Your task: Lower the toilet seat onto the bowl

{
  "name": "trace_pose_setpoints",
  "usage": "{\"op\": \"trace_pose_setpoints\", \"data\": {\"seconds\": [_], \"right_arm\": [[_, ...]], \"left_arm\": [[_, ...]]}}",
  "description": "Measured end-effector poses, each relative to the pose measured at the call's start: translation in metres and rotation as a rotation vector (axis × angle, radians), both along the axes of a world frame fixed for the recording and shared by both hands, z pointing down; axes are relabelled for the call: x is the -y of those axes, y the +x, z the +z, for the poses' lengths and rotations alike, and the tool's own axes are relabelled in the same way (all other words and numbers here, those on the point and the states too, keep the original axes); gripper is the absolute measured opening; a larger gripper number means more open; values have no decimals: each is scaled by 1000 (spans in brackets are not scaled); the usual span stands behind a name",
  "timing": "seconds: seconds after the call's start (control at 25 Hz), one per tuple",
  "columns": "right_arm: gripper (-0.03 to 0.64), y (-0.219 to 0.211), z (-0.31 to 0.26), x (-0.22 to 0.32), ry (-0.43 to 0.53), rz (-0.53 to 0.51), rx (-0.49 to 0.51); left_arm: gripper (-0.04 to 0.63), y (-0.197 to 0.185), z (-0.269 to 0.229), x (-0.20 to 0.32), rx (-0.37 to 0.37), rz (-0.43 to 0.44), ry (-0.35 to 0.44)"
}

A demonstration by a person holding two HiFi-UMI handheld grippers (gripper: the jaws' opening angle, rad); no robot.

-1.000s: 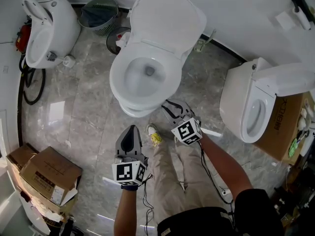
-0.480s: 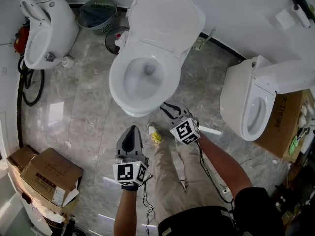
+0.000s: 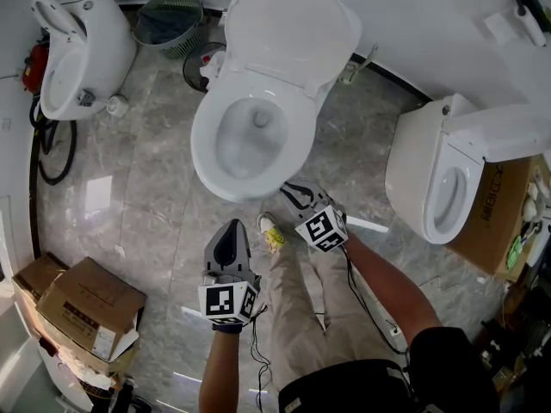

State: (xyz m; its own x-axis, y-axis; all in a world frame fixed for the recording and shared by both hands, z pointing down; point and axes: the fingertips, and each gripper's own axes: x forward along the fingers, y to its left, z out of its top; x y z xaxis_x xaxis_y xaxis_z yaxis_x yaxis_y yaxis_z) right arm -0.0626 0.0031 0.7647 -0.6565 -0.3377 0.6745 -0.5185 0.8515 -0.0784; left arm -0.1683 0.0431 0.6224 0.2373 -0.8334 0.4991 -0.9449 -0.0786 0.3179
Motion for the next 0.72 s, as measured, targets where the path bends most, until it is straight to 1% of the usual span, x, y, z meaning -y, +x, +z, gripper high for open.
{"op": "trace_pose_setpoints", "data": {"seconds": [0.2,0.44,0.72], "right_arm": [[53,-2,14,-8,-20,-12,-15],[43,-5,31,-16,-40,-64,-48],[37,-8,52,-29,-68,-79,-94]], "left_arm": [[11,-1,4,-2,0,1,-6],[11,-3,11,-6,1,-2,-16],[11,-7,12,-10,-3,-1,-21]]}}
